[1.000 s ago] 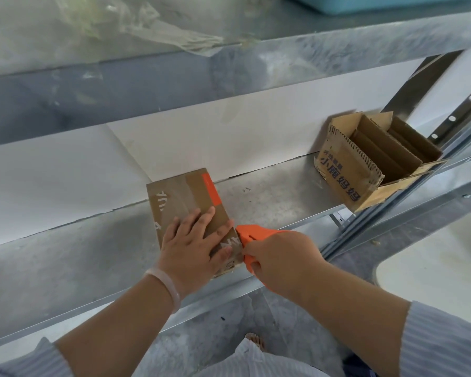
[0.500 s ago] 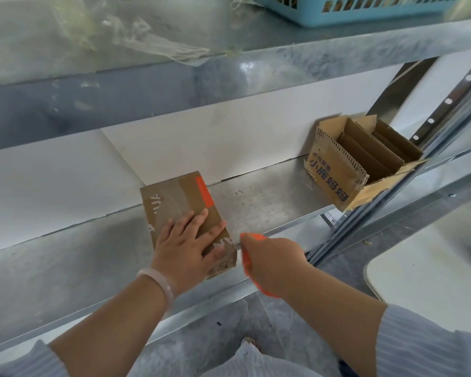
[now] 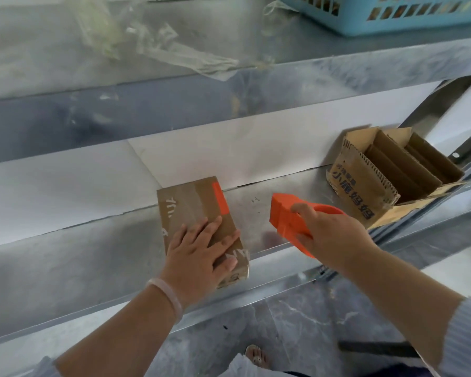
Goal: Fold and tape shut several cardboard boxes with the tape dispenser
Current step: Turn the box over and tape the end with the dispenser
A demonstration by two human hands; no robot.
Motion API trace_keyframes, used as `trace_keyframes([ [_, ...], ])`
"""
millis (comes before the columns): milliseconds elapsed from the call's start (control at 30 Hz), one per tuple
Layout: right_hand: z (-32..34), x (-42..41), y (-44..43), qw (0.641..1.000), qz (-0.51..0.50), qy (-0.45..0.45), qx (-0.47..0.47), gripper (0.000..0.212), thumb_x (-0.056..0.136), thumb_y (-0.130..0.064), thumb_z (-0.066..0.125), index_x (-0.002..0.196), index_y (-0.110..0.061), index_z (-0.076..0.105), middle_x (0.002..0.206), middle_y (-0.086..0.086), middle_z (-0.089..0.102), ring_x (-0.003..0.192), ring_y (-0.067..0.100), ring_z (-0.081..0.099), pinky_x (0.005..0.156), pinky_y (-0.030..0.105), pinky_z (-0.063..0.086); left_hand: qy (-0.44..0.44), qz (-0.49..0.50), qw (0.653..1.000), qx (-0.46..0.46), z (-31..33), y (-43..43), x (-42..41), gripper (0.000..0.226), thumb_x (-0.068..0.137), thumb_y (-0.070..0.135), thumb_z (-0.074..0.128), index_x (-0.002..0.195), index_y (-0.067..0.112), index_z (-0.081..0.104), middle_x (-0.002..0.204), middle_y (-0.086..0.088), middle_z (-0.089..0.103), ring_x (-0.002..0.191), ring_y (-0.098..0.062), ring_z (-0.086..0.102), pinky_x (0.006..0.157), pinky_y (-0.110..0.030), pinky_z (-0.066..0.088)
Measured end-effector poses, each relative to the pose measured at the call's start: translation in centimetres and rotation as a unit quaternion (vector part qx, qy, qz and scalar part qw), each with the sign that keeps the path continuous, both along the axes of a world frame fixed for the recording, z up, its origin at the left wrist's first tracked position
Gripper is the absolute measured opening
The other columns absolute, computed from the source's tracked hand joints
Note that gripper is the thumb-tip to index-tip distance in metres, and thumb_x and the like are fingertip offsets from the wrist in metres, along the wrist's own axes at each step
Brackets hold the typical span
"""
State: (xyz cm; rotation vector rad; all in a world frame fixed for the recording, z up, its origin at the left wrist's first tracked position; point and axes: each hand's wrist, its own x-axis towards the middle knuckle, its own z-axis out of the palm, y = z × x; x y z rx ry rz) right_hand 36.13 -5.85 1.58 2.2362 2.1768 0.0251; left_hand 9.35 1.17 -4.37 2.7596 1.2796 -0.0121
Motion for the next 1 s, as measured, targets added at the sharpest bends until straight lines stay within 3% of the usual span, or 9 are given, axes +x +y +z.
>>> trace_keyframes([
  [133, -2.8, 2.7, 4.2, 0.992, 0.084, -0.087, 0.038, 0.073, 0.074, -0.028, 0.079, 0.139, -0.022, 0.046, 0.063, -0.002, 0.065, 0.052, 0.021, 0.063, 0.055, 0.030, 0.045, -0.006, -0.002, 1.000, 0.017, -0.2, 0.1, 0.0, 0.050, 0.095, 0.064, 0.023, 0.136, 0.049, 0.047, 0.147, 0.005, 0.047, 0.133, -0.024, 0.045, 0.107, -0.047, 0.021],
  [233, -4.9, 3.3, 6.5, 0.983, 0.115, -0.139, 0.031, 0.066, 0.088, -0.034, 0.065, 0.148, -0.033, 0.037, 0.080, -0.005, 0.071, 0.069, 0.024, 0.067, 0.077, 0.037, 0.043, -0.008, -0.002, 1.000, 0.019, -0.2, 0.0, 0.0, 0.050, 0.094, 0.063, 0.028, 0.138, 0.049, 0.046, 0.148, 0.005, 0.045, 0.135, -0.023, 0.044, 0.109, -0.047, 0.021],
  [300, -6.2, 3.5, 7.1, 0.986, 0.111, -0.118, 0.036, 0.071, 0.076, -0.022, 0.073, 0.142, -0.032, 0.048, 0.082, 0.000, 0.071, 0.067, 0.027, 0.066, 0.080, 0.041, 0.043, -0.015, 0.005, 1.000, 0.016, -0.3, 0.0, 0.0, 0.050, 0.094, 0.063, 0.027, 0.140, 0.050, 0.041, 0.150, 0.005, 0.042, 0.136, -0.022, 0.041, 0.110, -0.046, 0.019],
  [467, -10.3, 2.8, 4.6, 0.989, 0.109, -0.065, 0.072, 0.073, 0.073, -0.016, 0.041, 0.145, -0.028, 0.045, 0.119, 0.016, 0.066, 0.099, 0.035, 0.063, 0.101, 0.046, 0.034, -0.027, 0.010, 0.999, 0.018, -0.5, 0.1, 0.0, 0.051, 0.095, 0.065, 0.022, 0.142, 0.050, 0.037, 0.152, 0.007, 0.039, 0.139, -0.020, 0.035, 0.112, -0.045, 0.018],
  [567, -11.7, 1.5, 3.1, 0.991, 0.110, -0.073, 0.020, 0.071, 0.078, -0.022, 0.039, 0.149, -0.030, 0.037, 0.128, 0.022, 0.061, 0.118, 0.038, 0.058, 0.110, 0.049, 0.027, -0.032, 0.015, 0.999, 0.009, -0.5, 0.0, 0.0, 0.055, 0.094, 0.066, 0.028, 0.143, 0.045, 0.039, 0.153, 0.008, 0.038, 0.140, -0.018, 0.037, 0.113, -0.044, 0.019],
  [700, -12.0, 0.2, 3.0, 0.996, 0.070, -0.045, -0.032, 0.060, 0.088, -0.042, 0.040, 0.148, -0.037, 0.036, 0.123, 0.023, 0.061, 0.118, 0.042, 0.056, 0.112, 0.052, 0.024, -0.039, 0.028, 0.999, 0.000, -0.4, 0.0, 0.0, 0.062, 0.093, 0.068, 0.028, 0.146, 0.039, 0.039, 0.155, 0.012, 0.034, 0.142, -0.014, 0.032, 0.115, -0.041, 0.016],
  [800, -11.7, -0.2, 2.8, 0.998, 0.048, -0.014, -0.031, 0.068, 0.081, -0.035, 0.061, 0.146, -0.035, 0.039, 0.129, 0.019, 0.059, 0.122, 0.039, 0.055, 0.115, 0.054, 0.028, -0.044, 0.032, 0.999, -0.008, -0.2, 0.1, 0.0, 0.065, 0.092, 0.071, 0.025, 0.147, 0.038, 0.037, 0.156, 0.014, 0.030, 0.144, -0.012, 0.027, 0.116, -0.039, 0.012],
  [933, -9.8, -1.6, 0.2, 0.979, -0.041, 0.196, 0.046, 0.051, 0.084, -0.008, 0.066, 0.131, -0.025, 0.056, 0.130, 0.005, 0.061, 0.124, 0.026, 0.054, 0.113, 0.039, 0.030, -0.058, 0.032, 0.998, -0.006, -0.2, 0.0, -0.1, 0.066, 0.091, 0.071, 0.027, 0.147, 0.039, 0.036, 0.157, 0.015, 0.026, 0.145, -0.011, 0.023, 0.117, -0.038, 0.007],
  [1000, -8.1, -3.4, -0.7, 0.897, -0.149, 0.414, 0.050, 0.037, 0.097, -0.014, 0.054, 0.123, -0.038, 0.059, 0.129, -0.008, 0.059, 0.120, 0.012, 0.052, 0.108, 0.031, 0.037, -0.064, 0.034, 0.997, -0.008, -0.1, 0.0, -0.1, 0.067, 0.090, 0.072, 0.023, 0.149, 0.039, 0.032, 0.158, 0.016, 0.020, 0.147, -0.010, 0.017, 0.119, -0.037, 0.005],
])
